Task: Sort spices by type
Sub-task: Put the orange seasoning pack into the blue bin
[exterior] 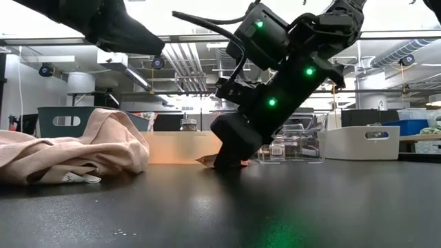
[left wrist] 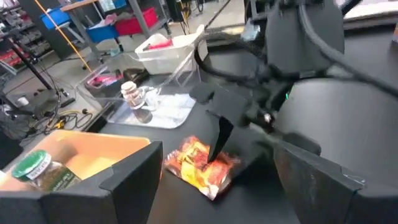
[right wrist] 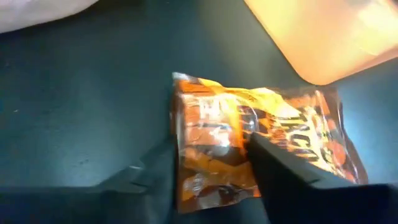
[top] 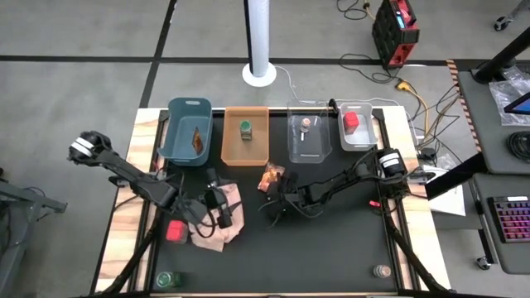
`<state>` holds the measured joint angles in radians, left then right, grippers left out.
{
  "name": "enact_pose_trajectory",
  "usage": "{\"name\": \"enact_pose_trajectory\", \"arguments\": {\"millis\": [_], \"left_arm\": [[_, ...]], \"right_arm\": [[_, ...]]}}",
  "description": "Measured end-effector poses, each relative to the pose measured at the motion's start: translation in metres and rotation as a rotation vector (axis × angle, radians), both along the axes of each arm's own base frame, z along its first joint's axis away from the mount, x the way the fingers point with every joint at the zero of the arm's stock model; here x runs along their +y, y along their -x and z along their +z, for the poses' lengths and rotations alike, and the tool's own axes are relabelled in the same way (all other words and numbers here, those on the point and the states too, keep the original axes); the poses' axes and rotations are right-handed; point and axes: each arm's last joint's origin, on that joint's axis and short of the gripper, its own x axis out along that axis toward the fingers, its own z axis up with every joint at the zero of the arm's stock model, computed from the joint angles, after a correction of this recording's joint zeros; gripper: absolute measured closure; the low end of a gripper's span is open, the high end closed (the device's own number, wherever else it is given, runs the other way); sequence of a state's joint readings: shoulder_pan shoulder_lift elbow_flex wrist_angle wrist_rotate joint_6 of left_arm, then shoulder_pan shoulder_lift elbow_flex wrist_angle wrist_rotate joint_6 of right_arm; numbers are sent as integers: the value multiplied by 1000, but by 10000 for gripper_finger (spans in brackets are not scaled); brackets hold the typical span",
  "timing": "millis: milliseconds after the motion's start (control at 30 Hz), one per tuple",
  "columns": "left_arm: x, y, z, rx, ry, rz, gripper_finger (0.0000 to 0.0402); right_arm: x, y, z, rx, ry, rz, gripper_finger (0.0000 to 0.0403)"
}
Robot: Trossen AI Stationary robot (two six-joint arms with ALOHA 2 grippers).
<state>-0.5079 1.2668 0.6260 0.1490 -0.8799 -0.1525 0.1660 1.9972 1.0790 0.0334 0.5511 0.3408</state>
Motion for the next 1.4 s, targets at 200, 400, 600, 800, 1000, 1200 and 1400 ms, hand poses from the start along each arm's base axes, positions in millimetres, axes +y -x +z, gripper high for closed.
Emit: {"name": "enact_pose_trajectory", "arguments": {"millis": [200, 400, 600, 800, 1000, 1200, 1400], "left_arm": [[-2, -4, -6, -4, 18, 7, 111], [-4, -4, -5, -18, 91, -31, 111], [-5, -6, -3, -53, 180, -49, 111], [-7, -8, 2, -115, 224, -48, 111], [-3, -10, 2, -126, 229, -33, 111], [7, -17, 8, -162, 176, -18, 111], [22, -29, 7, -140, 148, -119, 111]], "right_arm": [[7, 3, 10, 31, 37, 76, 369], [37, 19, 44, 111, 292, 258, 369], [66, 30, 79, 116, 514, 461, 369], [80, 34, 93, 164, 733, 544, 372], [82, 34, 95, 166, 784, 552, 373], [82, 33, 96, 179, 804, 567, 373], [82, 33, 96, 178, 807, 569, 374]]}}
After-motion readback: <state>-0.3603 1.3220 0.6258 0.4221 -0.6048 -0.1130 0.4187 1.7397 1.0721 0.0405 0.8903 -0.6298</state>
